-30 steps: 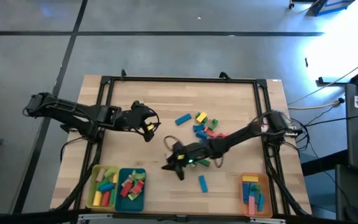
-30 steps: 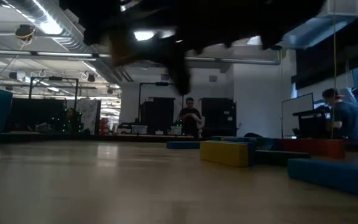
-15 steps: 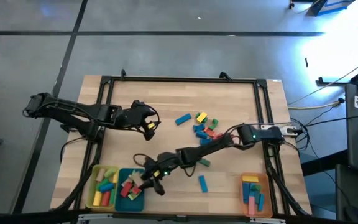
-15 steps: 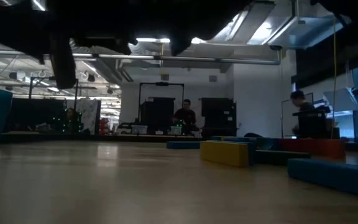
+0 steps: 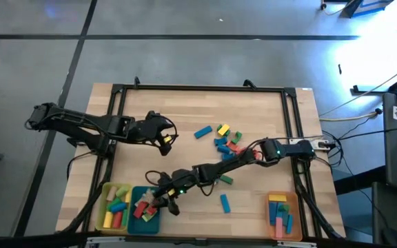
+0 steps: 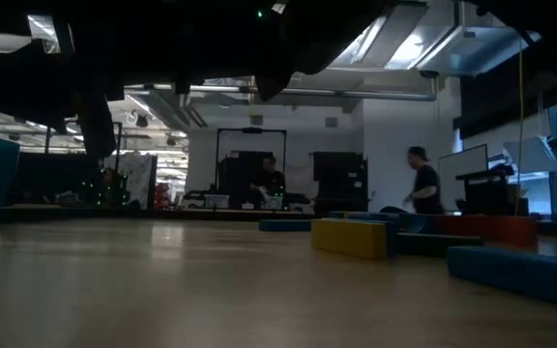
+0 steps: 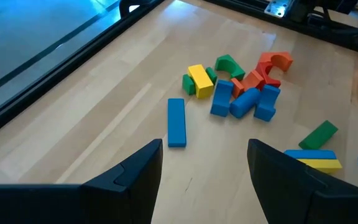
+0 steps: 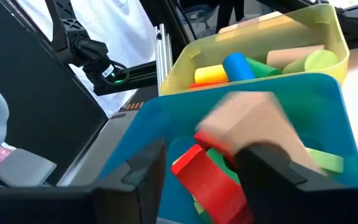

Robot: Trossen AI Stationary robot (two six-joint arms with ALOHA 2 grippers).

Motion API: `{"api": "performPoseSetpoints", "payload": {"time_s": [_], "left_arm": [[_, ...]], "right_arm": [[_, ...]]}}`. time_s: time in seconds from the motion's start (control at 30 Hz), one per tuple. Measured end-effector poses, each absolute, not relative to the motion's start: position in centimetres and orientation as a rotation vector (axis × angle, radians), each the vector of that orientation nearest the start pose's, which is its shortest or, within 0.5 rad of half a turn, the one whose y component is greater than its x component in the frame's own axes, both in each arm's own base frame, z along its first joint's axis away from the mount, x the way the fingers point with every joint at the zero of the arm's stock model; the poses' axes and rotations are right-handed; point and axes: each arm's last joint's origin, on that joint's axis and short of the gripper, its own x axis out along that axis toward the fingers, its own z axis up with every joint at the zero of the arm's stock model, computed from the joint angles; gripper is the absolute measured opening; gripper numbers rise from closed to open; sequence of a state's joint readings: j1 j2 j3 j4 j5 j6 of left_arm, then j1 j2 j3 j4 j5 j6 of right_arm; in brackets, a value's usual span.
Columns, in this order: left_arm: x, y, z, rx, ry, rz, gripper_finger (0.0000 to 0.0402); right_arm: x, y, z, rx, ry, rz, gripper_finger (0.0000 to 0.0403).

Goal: Sort blocks by size
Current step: Put the brown arch block into the blue bin, then put the blue rectangular block into the orange bin

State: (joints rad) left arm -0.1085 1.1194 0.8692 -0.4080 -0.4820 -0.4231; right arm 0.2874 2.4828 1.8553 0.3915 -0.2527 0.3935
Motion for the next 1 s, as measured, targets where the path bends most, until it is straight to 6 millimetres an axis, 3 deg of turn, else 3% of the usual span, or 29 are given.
{"api": "performPoseSetpoints", "payload": {"time_s": [0.23,0.5,0.73,1.0], "left_arm": [[23.1,-1.2,28.1,-0.219,0.542,0.487,0.0214],[23.1,-1.2,28.1,-0.233,0.539,0.491,0.0214],[23.1,-1.2,28.1,-0.232,0.541,0.492,0.0214],[23.1,-1.2,28.1,-0.241,0.538,0.494,0.0214]], "right_arm": [[53.0,16.4,14.7,0.381,0.357,0.499,0.022],[52.1,14.4,16.2,0.425,0.592,0.623,0.0219],[49.5,14.4,17.8,0.285,0.825,0.516,0.0218],[45.2,14.1,21.0,0.162,1.108,0.442,0.0218]]}}
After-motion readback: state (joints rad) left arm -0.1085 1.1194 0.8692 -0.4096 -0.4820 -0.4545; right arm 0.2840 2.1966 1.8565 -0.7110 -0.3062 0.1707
